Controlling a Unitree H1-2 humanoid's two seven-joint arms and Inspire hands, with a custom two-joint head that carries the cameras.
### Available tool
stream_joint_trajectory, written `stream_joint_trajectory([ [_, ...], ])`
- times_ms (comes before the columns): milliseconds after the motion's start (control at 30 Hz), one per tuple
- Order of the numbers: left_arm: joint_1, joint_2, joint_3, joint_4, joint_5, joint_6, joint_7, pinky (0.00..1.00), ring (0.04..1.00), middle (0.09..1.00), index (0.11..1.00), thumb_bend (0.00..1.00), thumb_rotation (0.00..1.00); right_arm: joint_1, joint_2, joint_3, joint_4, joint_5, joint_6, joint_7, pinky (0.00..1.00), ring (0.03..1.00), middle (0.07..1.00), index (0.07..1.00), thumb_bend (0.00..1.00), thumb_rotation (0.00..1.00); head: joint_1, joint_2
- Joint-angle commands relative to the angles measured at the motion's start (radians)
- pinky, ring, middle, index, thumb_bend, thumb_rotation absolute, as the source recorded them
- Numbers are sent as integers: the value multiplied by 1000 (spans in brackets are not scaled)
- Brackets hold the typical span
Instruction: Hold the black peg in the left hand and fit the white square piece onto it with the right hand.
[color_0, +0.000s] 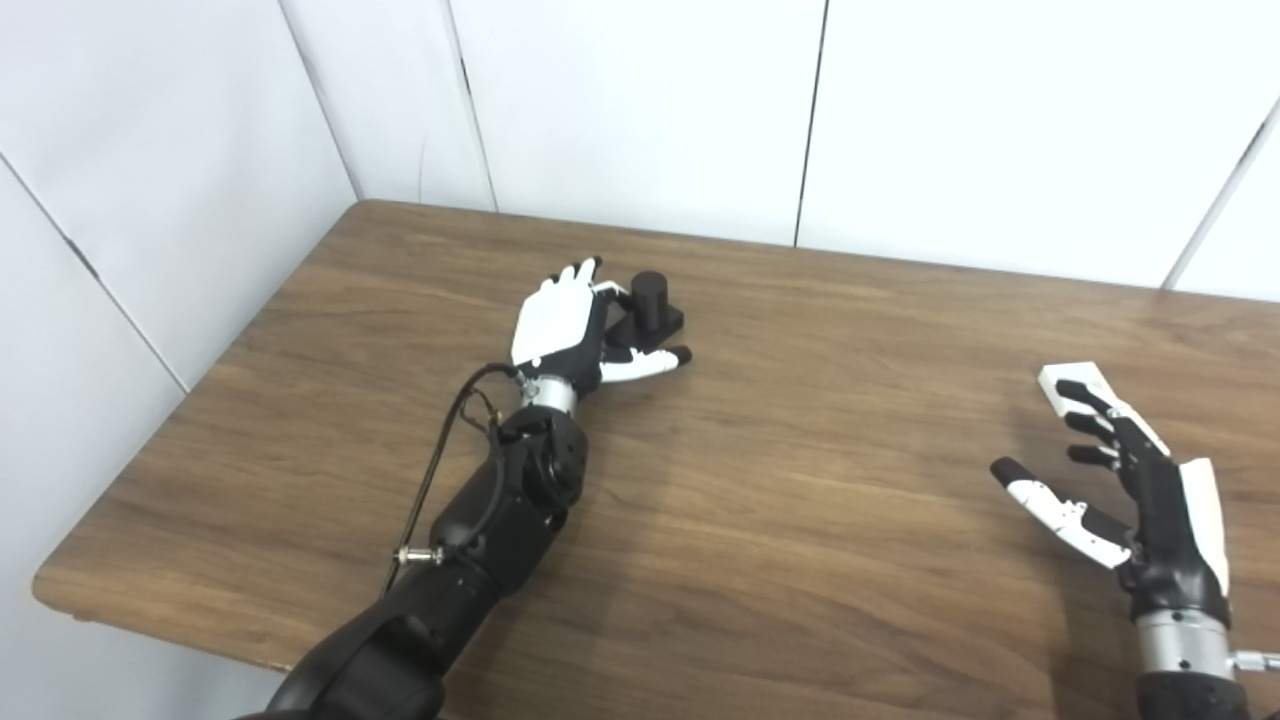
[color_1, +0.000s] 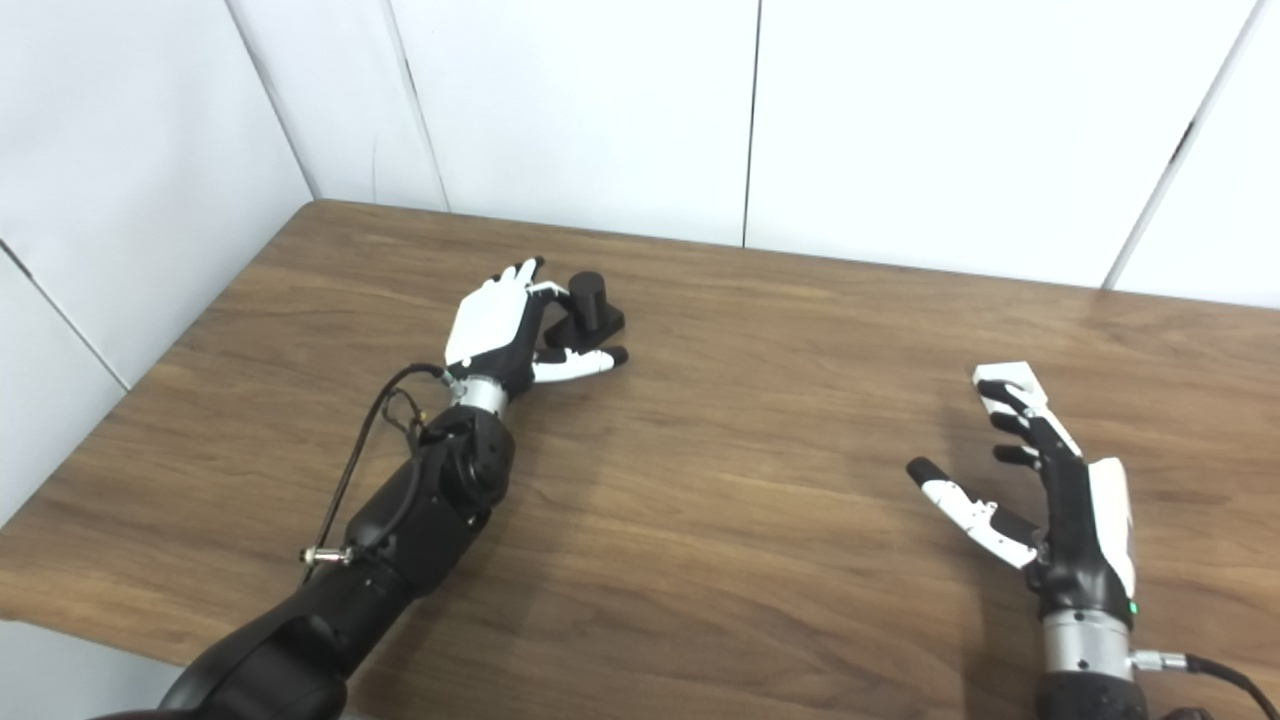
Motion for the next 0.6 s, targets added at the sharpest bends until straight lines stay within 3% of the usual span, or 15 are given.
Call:
stream_joint_trajectory([
  [0, -53, 14, -1, 6, 25, 7, 38, 1000, 1000, 1000, 668, 972, 621, 8, -9, -9, -16, -14, -25, -21, 691, 793, 861, 796, 695, 416, -1, 2],
  [300, -71, 12, -21, 71, 28, 13, 74, 1000, 1000, 1000, 653, 941, 592, 17, -5, -16, -30, -5, -16, -14, 686, 794, 861, 794, 694, 392, -2, 8],
  [567, -76, 16, -38, 101, 30, -4, 120, 1000, 1000, 1000, 620, 827, 540, 27, -9, -23, -44, -5, -7, -8, 692, 801, 865, 795, 692, 402, 0, 13],
])
